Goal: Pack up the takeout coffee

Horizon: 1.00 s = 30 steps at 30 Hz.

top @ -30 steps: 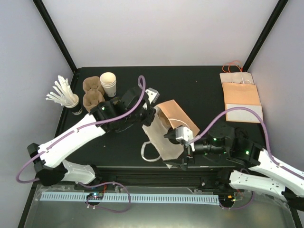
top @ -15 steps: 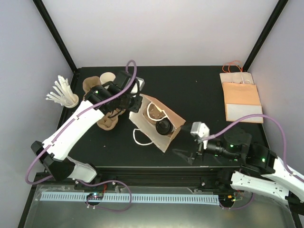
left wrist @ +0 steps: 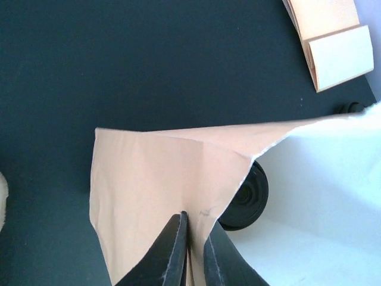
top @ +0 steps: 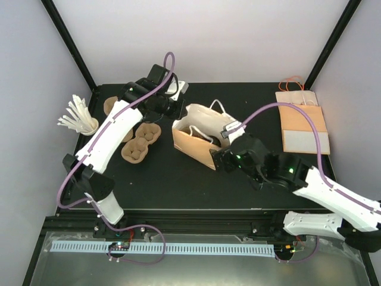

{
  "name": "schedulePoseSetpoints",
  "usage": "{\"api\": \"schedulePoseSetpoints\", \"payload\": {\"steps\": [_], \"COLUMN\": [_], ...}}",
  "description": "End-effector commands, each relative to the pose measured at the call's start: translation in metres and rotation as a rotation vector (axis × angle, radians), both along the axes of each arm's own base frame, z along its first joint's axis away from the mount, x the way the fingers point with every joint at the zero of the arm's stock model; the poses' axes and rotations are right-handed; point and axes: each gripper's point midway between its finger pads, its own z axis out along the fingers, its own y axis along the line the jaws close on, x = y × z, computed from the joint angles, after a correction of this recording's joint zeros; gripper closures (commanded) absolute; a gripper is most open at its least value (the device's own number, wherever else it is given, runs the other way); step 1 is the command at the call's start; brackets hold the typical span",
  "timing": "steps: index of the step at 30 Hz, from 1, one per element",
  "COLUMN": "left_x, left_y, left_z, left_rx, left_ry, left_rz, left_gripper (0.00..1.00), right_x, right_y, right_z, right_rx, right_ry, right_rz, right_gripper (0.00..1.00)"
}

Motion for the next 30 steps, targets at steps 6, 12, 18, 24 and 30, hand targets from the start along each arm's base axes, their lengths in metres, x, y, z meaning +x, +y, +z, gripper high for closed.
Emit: {"api": "schedulePoseSetpoints", "payload": {"steps": [6,12,18,24,30], "left_x": [0.002,0.007,-0.005,-0.016,0.011], "left_y": [-0.005,0.008,0.049,0.134,0.172], "left_z": [-0.014,0.014,0.039,0.047,0.027], "left_rx": [-0.042,-0.054,0.022,0.18,0.35], "left_ry": [0.119,-0.012,-0.21,-0.413,-0.407], "left_rz": [0.009,0.057,0.134,0.324,0.317], "left_gripper": [0.68,0.32,0.08,0.01,0.09], "right_x": [0.049,0.058,0.058,0.049,0.036], "right_y": [-0.06,-0.069,-0.073,-0.082,-0.085], "right_z": [0.001,0.011,0.005,0.004,0.005], "right_rx": [0.034,0.053,0.027,0.054,0.128], "right_ry": [0.073,0.084,0.153,0.157,0.145], "right_rz": [-0.343,-0.365,-0.391,-0.398,-0.364], "right_gripper": [0.0,0.0,0.0,0.0,0.0]}}
